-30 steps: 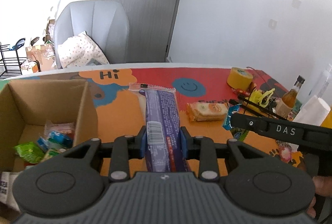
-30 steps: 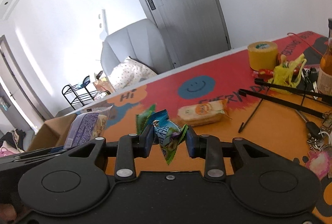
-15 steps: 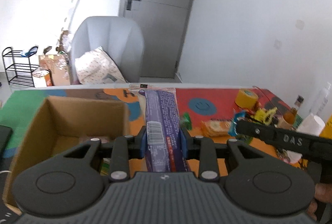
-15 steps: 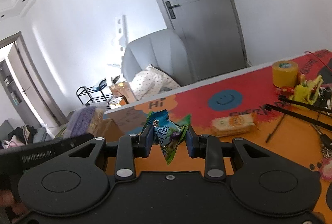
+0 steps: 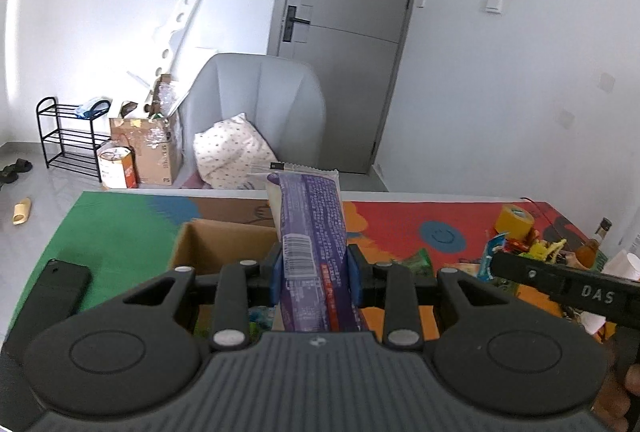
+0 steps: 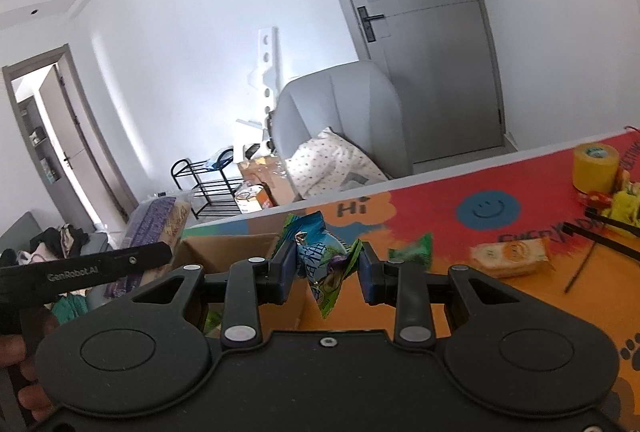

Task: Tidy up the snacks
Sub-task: 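Carry both snacks over the cardboard box and open both grippers to drop them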

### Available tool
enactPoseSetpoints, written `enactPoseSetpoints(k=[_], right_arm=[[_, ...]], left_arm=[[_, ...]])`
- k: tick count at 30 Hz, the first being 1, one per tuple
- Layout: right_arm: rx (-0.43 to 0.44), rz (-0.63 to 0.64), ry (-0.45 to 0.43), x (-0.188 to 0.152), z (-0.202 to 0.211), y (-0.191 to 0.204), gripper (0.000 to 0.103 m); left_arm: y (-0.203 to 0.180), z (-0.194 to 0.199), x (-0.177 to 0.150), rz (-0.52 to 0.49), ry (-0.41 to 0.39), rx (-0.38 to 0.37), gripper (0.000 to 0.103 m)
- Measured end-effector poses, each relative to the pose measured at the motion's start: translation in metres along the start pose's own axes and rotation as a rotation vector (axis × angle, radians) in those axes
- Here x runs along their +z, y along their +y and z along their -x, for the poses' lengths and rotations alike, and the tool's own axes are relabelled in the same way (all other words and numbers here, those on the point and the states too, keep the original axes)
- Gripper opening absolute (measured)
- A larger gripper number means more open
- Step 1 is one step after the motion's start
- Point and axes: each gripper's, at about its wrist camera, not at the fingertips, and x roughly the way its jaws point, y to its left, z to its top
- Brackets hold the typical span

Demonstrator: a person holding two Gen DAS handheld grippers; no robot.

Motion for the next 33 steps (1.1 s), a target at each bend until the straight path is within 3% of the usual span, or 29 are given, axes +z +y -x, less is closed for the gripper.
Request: enactPoseSetpoints(k=[15,21,30,33], right_arm=[[0.067,0.072,0.045,0.002,-0.034,0.049,0.031],[0.089,0.091,0.071,-0.001,-0.048,0.064,0.031],[0.113,0.1,0.06,0.008,-0.058,0.082,0.031],[0.118,0.106,0.054,0.013,-0.062,0.087,0.04]], left_arm=[[0.051,-0.024,-0.016,0.083,0.071,0.035,0.031],[0.066,-0.017,-0.019,0.119,0.051,0.058,0.037],[0.078,-0.002,-0.019,0.149,0.029,0.101,0.058],[0.08,0.0,-0.019,0.151,0.02,0.102,0.067]])
